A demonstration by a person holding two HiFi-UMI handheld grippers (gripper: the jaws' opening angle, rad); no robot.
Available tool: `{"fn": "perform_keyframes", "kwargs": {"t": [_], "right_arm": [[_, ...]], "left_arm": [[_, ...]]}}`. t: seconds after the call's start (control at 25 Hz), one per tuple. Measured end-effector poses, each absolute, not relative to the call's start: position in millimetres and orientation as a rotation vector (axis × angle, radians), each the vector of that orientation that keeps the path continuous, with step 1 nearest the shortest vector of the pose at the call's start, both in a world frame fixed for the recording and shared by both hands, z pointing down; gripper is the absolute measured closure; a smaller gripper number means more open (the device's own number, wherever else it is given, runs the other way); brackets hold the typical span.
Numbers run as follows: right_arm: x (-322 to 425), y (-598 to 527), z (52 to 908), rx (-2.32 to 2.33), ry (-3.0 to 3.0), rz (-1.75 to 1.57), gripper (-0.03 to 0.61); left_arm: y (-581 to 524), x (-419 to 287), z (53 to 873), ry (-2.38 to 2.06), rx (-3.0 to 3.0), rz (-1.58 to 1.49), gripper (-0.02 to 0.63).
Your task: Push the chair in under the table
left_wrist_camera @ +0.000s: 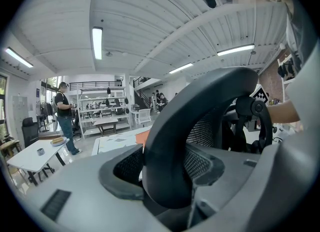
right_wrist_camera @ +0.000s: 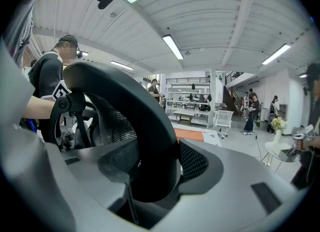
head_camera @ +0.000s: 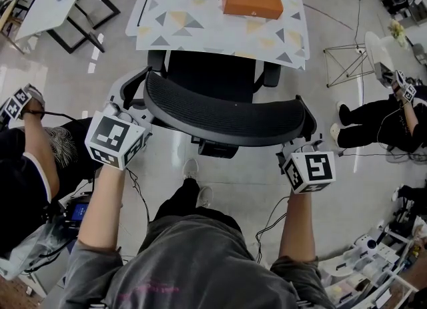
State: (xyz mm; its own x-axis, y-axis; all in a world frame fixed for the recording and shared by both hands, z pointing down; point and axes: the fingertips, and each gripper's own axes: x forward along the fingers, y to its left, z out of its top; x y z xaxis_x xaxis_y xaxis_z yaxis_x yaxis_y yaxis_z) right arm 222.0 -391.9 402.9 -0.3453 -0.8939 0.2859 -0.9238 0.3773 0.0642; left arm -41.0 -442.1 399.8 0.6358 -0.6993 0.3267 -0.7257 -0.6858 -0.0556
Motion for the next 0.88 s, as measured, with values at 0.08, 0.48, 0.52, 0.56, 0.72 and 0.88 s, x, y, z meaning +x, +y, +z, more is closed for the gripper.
{"fn": "perform_keyframes", "kwargs": {"t": [0.08, 0.48, 0.52, 0.56, 0.72, 0.88], "right_arm": [[222, -390, 403, 1.605, -2.372, 0.156, 0.353], [222, -378, 401, 1.601, -2.323, 0.14, 0.351], [222, -376, 400, 1.602, -2.32, 0.139, 0.351], [222, -374, 399, 1.604, -2.317, 0.138, 0.351], [220, -364, 395, 1.616, -2.312, 0.138, 0.351], [218, -354, 391, 1.639, -2.315, 0.135, 0.351]], "left_arm": [[-440, -41, 400, -1.206, 2.77, 0.494, 0.382], [-421, -48, 398, -1.222, 2.754, 0.503, 0.356], [-419, -49, 396, -1.225, 2.755, 0.499, 0.356], [-417, -50, 394, -1.228, 2.756, 0.494, 0.356], [-409, -55, 386, -1.24, 2.76, 0.476, 0.356], [-398, -57, 382, -1.245, 2.767, 0.446, 0.356]]}}
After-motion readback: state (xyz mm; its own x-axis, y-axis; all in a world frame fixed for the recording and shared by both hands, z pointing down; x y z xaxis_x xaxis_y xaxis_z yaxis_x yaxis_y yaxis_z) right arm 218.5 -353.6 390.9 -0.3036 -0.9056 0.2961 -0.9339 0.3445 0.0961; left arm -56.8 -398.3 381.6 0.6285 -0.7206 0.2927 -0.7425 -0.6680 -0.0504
